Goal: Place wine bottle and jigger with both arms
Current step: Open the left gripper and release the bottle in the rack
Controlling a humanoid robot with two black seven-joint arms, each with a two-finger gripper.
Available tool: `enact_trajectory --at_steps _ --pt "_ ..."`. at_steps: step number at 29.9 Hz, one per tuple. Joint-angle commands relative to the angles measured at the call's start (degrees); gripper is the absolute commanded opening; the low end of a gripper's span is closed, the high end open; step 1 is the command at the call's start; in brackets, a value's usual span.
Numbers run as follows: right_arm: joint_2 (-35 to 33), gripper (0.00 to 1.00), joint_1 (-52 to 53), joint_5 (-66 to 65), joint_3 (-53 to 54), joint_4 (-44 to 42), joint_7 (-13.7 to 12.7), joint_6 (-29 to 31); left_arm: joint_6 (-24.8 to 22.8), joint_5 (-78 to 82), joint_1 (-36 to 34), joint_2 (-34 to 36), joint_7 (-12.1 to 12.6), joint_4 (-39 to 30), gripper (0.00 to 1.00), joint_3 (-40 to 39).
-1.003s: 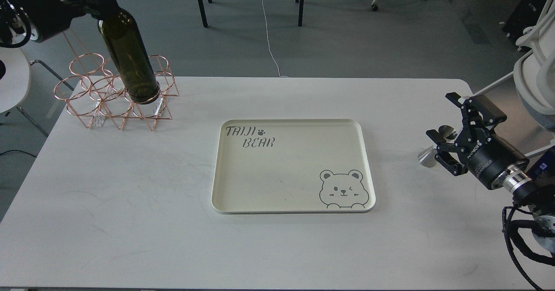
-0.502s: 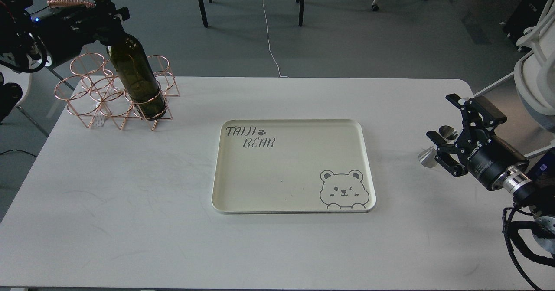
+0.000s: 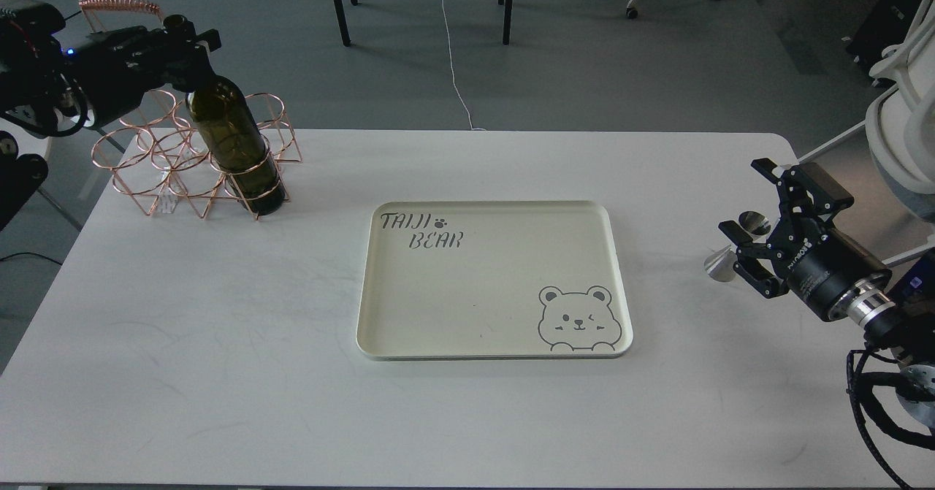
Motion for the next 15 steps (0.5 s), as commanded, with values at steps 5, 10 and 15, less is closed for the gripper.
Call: enact_trajectory --at_steps 5,10,15 --pt "0.0 0.98 -0.1 0.0 0.0 0.1 0.0 0.0 -0.3 -2.9 0.8 0.8 0.0 -0.7 0.98 0.0" --pt "0.0 0.99 -0.1 0.0 0.1 0.2 0.0 0.0 -0.5 -3.5 3.7 3.2 0.0 -1.7 0.98 -0.1" --pt "0.3 0.99 -0.3 0.0 0.2 0.1 0.0 0.0 -0.5 -6.9 10.1 10.3 0.0 -11.7 0.98 -0.9"
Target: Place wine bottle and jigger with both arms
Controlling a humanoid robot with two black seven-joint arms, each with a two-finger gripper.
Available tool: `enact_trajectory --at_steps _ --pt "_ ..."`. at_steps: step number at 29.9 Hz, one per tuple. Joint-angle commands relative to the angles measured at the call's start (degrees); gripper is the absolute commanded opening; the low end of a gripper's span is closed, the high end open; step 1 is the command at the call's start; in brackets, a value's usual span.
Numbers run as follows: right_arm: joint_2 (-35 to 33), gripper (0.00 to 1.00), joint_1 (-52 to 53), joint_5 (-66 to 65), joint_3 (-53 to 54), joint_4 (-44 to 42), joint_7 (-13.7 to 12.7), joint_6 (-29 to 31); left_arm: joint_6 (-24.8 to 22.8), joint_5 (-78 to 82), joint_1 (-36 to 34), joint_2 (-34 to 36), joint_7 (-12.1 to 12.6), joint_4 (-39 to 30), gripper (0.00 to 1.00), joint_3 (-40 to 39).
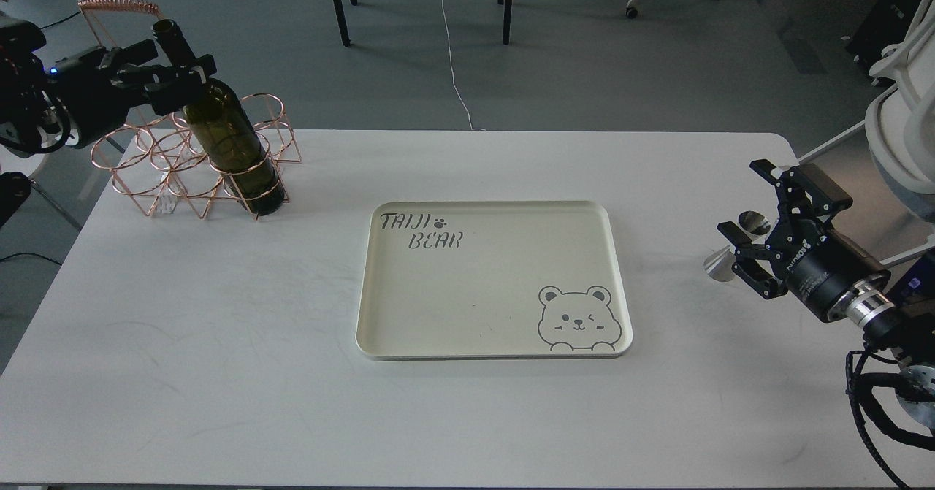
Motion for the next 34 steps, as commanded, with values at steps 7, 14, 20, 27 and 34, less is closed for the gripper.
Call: enact_trajectory --at_steps 7,14,20,27,34 --pt "4.0 0.99 -0.1 0.0 0.5 -0.6 0.0 -1.7 -0.4 -29.9 14.3 10.4 0.0 -26.8 0.98 -4.7" --pt "8.1 0.99 -0.1 0.0 2.0 -3.3 0.0 -3.0 0.1 -43.1 28.8 -0.8 0.0 -39.1 0.98 -12.0" --pt "11.5 0.99 1.5 0.0 1.9 -8.0 0.0 -2.7 0.0 -45.5 38.8 -18.6 0.0 -37.2 0.98 -20.3" --pt "17.2 0.99 1.0 0.0 2.0 -11.5 0.0 -3.0 -0.8 -52.5 42.9 -31.3 0.0 -29.6 0.98 -27.5" --pt "20.7 0.99 0.9 0.0 2.0 -12.5 0.0 -3.0 -4.7 -54.8 43.1 -34.2 0.7 -27.7 0.98 -31.3"
